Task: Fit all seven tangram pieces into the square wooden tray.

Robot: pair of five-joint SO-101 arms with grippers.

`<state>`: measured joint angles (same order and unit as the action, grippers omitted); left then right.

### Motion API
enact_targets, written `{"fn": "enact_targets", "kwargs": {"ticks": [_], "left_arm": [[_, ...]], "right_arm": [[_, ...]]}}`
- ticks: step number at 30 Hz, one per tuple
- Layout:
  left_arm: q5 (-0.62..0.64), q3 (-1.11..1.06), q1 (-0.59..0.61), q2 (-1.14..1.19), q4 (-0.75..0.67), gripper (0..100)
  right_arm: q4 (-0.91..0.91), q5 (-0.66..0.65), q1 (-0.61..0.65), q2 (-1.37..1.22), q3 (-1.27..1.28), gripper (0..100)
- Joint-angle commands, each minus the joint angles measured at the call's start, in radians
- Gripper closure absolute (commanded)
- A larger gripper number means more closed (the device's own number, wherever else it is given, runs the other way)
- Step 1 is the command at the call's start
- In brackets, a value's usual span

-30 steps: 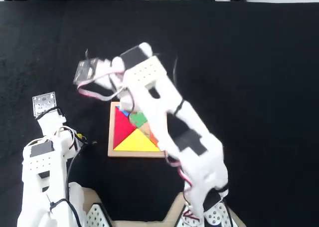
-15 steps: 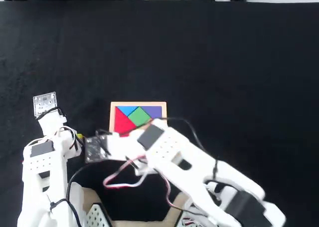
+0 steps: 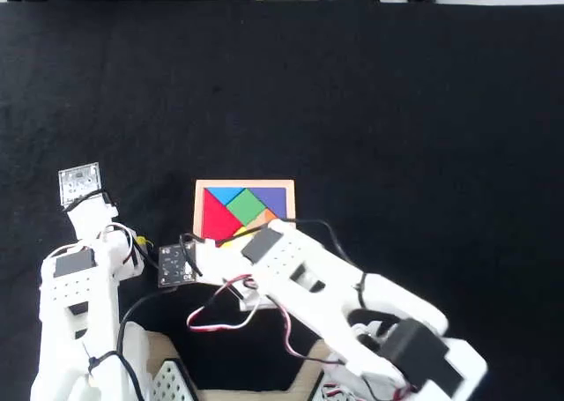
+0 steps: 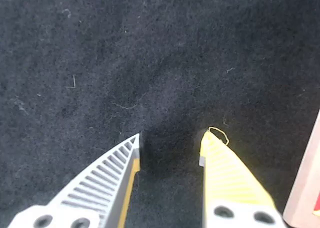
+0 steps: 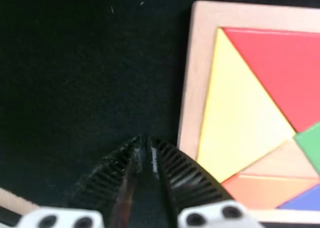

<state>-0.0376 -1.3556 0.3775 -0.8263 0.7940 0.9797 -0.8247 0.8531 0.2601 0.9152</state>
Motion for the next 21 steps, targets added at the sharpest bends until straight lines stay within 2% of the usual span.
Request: {"fn": "enact_targets", "kwargs": {"ticks": [1, 18, 21], "left_arm": [[-0.006, 0.036, -0.005, 0.002, -0.002, 80], [-0.008, 0.038, -0.004, 0.002, -0.002, 80], [-0.009, 0.038, -0.002, 0.002, 0.000, 80]], "right_arm": [[-0.015, 0.005, -0.009, -0.067, -0.087, 98.8], [-0.017, -0.002, -0.018, -0.240, -0.240, 98.8], [-0.032, -0.002, -0.057, -0.285, -0.266, 98.8]]}}
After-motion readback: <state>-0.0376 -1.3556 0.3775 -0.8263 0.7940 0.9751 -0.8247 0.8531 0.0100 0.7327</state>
